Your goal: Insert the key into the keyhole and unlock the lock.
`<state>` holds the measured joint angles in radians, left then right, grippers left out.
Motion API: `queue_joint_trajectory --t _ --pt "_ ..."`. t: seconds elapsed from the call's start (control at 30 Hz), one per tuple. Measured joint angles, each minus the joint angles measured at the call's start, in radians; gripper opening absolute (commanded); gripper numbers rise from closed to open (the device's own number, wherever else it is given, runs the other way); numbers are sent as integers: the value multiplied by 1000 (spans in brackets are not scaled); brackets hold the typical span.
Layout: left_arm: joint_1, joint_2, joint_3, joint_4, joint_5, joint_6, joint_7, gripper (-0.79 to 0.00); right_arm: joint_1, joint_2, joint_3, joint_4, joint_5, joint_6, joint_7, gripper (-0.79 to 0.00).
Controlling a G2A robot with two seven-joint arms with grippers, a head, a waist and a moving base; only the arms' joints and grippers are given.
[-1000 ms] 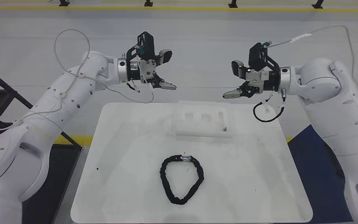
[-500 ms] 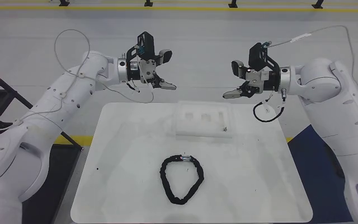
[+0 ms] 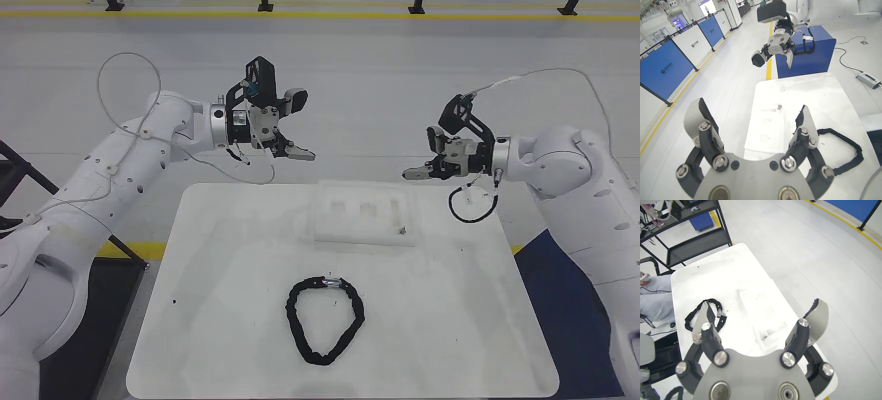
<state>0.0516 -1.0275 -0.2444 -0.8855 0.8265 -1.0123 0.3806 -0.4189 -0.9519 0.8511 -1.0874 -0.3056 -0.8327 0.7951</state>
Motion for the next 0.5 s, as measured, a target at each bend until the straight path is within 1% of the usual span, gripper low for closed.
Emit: queue_joint_trajectory --t 0.07,0.37,0.5 --pt "0 0 0 0 0 0 0 0 0 -6 -16 28 0 13 7 0" --pt "0 0 0 0 0 0 0 0 19 -53 -104 163 -17 147 34 0" --pt "0 0 0 0 0 0 0 0 30 -77 -140 209 -2 219 83 0"
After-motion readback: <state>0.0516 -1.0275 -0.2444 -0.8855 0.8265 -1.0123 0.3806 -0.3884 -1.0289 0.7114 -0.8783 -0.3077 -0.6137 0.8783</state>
